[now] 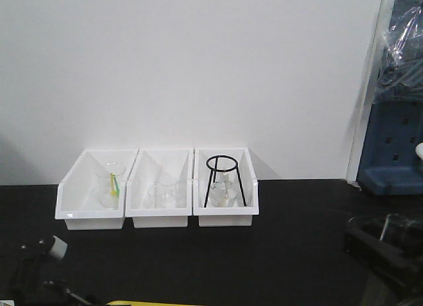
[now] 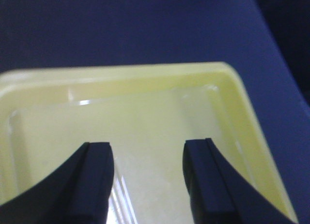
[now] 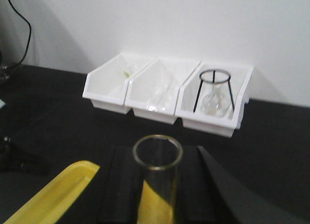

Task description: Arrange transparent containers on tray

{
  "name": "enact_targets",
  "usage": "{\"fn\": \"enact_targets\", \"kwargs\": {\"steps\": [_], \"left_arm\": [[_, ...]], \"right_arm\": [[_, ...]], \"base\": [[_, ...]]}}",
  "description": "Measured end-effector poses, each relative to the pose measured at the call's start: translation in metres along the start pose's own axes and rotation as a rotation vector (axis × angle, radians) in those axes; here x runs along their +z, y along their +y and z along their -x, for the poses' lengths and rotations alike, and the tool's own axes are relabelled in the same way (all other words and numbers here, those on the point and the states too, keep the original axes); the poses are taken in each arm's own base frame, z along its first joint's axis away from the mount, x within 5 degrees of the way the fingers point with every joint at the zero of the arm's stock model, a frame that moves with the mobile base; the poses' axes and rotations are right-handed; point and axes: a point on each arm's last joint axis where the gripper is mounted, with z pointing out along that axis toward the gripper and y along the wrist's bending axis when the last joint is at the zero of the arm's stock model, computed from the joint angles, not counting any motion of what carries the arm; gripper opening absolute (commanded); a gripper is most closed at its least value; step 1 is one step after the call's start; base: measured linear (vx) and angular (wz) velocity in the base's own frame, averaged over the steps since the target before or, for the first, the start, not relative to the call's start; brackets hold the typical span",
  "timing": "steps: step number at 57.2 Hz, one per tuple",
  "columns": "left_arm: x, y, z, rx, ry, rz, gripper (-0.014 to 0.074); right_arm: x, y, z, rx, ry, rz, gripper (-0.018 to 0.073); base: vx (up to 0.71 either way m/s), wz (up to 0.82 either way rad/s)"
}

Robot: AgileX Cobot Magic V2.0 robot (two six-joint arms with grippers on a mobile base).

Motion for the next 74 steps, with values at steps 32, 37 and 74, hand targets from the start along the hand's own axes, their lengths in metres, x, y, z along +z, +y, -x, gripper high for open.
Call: {"fn": "enact_targets", "kwargs": {"steps": [32,37,74], "left_arm": [[-0.085,-0.057,0.01,0.253,-0.305,-0.085,0.0454],[-0.085,-0.057,0.009,0.254,-0.305,-0.085,0.0454],[-0.084,-0.056,0.008,0.251,-0.301,-0.084,0.0454]], "right_arm": [[0.138,0.003,-0.09,0.444,0.498,-0.071,-0.0011],[0.149,0.001,-0.102,0.458,0.527,-0.091,-0.0011],[0.191,-0.009,-0.166,0.478,0.69,-0.197,0.0218]], "base": [[0.0,0.0],[0.0,0.0],[0.0,0.0]]}}
